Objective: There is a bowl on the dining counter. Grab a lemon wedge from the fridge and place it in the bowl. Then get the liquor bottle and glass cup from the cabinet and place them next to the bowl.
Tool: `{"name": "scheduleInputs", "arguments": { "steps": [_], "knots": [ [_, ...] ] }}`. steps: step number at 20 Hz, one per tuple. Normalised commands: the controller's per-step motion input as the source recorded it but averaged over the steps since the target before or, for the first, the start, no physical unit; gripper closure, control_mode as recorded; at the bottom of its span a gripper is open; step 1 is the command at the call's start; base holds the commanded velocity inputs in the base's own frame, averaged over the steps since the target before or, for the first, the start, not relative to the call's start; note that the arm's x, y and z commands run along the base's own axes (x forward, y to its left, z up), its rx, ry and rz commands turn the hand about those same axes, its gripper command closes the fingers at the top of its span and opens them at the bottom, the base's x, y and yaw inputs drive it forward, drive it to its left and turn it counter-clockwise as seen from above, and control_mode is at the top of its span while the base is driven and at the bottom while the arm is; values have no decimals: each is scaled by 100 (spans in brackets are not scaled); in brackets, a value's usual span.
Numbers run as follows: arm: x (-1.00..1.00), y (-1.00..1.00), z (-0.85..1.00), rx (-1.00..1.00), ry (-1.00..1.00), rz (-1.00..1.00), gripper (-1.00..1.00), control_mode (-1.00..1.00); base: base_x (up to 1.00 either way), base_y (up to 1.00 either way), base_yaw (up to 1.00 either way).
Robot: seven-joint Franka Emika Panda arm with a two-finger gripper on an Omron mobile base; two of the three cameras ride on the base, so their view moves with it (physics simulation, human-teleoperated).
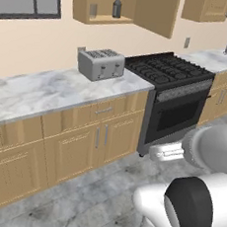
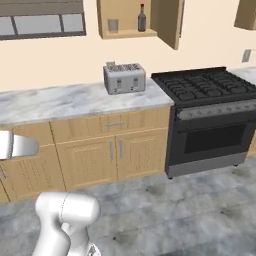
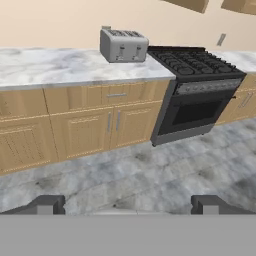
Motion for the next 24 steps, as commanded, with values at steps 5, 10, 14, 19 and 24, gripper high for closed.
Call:
{"name": "scheduleInputs", "arguments": {
  "steps": [5, 10, 14, 19, 24],
  "knots": [
    [0, 0, 0, 0, 0, 0, -100, 100, 100, -12, 15],
    [0, 0, 0, 0, 0, 0, -100, 100, 100, -21, 24],
    [0, 0, 0, 0, 0, 0, -100, 100, 94, -31, 28],
    [0, 0, 0, 0, 0, 0, -100, 100, 84, -38, 29],
    [0, 0, 0, 0, 0, 0, -100, 100, 73, -40, 29]
  ]
}}
